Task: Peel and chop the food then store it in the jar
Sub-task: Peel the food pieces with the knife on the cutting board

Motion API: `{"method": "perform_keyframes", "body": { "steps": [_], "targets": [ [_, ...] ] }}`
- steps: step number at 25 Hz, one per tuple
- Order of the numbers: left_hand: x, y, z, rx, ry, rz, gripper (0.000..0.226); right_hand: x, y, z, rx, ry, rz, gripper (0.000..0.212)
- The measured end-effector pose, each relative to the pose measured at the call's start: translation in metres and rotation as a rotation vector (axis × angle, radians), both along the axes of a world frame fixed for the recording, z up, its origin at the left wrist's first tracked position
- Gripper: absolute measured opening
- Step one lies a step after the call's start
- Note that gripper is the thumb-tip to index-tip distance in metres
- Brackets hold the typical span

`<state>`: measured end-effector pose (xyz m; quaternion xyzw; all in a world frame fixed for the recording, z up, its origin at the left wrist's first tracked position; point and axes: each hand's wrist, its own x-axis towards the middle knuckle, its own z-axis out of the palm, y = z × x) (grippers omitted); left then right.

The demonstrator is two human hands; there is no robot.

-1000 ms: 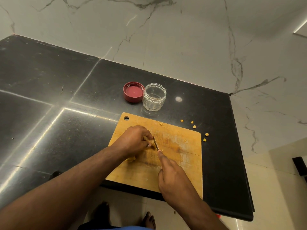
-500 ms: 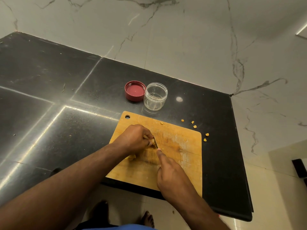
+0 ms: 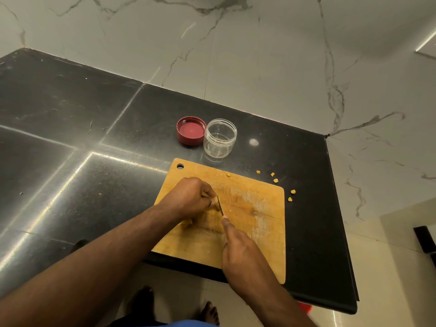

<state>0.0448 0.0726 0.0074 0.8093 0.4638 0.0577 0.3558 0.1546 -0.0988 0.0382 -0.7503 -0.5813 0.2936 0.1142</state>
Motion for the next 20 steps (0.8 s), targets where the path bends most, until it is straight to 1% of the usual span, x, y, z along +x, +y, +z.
{"method": "perform_keyframes", "body": {
  "steps": [13, 20],
  "targets": [
    [-0.001, 0.001, -0.001, -0.036, -0.01, 0.006, 0.03, -0.005, -0.009, -0.008, 0.037, 0.003, -0.038, 0.056],
    [-0.002, 0.001, -0.001, -0.047, -0.008, 0.004, 0.03, -0.001, -0.04, -0.003, 0.005, 0.021, -0.072, 0.057]
  ]
}}
